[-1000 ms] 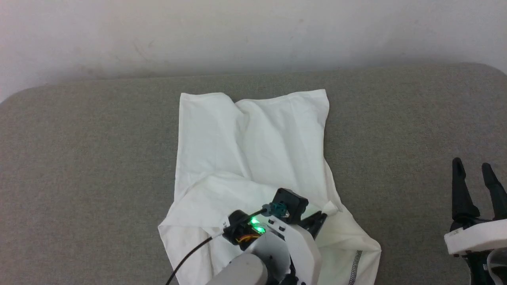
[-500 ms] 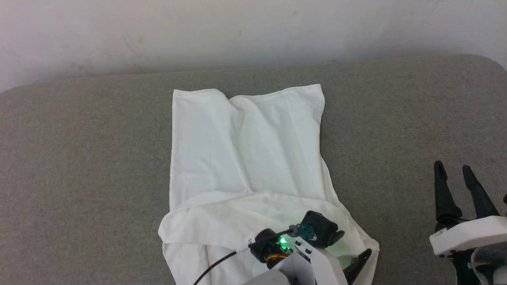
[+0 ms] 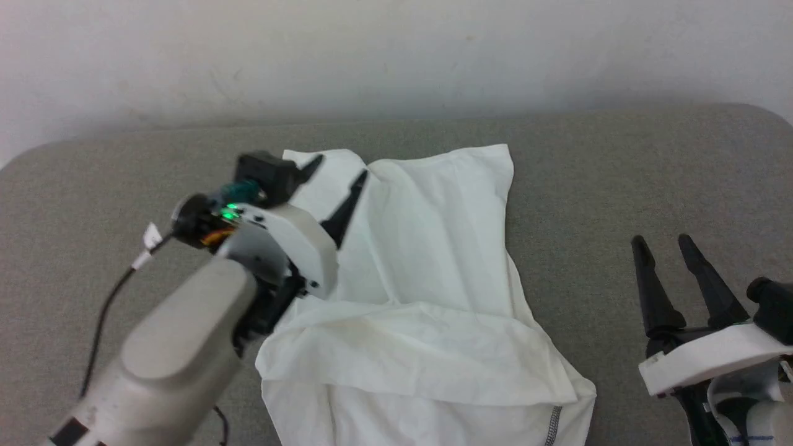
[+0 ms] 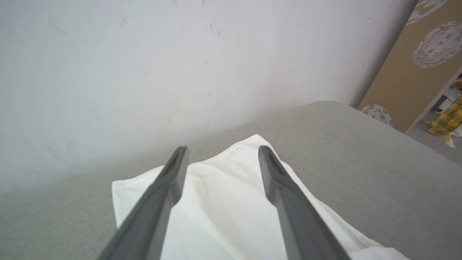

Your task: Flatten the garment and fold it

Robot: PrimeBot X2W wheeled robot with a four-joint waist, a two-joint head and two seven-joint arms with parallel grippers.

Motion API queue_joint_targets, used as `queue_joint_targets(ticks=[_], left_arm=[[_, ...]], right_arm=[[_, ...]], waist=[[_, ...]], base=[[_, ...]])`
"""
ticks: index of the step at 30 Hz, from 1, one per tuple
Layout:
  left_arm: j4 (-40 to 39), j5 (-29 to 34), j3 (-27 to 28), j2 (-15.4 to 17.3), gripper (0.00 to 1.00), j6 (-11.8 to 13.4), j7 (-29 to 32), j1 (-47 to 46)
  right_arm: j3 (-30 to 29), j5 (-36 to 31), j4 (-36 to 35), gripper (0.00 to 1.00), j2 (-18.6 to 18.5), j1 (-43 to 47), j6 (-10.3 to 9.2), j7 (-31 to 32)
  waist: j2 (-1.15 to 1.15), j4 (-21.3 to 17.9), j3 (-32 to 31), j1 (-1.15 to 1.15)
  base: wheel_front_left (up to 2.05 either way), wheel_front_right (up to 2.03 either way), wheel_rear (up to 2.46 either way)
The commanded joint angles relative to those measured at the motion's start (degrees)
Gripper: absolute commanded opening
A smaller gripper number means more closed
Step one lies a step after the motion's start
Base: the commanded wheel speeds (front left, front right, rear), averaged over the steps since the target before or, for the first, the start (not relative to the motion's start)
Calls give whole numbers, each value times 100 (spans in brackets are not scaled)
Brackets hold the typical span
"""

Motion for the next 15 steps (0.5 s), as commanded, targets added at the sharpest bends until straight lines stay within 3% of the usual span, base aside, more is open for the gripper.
queue_joint_targets(ticks=[1, 6, 10, 15], left_arm=[[165, -56, 136, 258, 100, -112, 156, -232], [798, -268, 265, 772, 100, -534, 1020, -974], [1435, -379, 198, 946, 100, -823, 1886, -1618], [1942, -489, 228, 1075, 100, -954, 2560, -2217]], right_arm=[[136, -30, -119, 100, -38, -118, -5, 12], [430, 93, -368, 100, -88, -263, -5, -15], [659, 117, -370, 100, -119, -386, -5, -86], [880, 296, -338, 100, -154, -455, -5, -245]], waist=[[0, -243, 351, 0], [0, -520, 977, 0], [0, -761, 1404, 0], [0, -978, 1844, 0]], base=[[0, 0, 0], [0, 0, 0], [0, 0, 0], [0, 0, 0]])
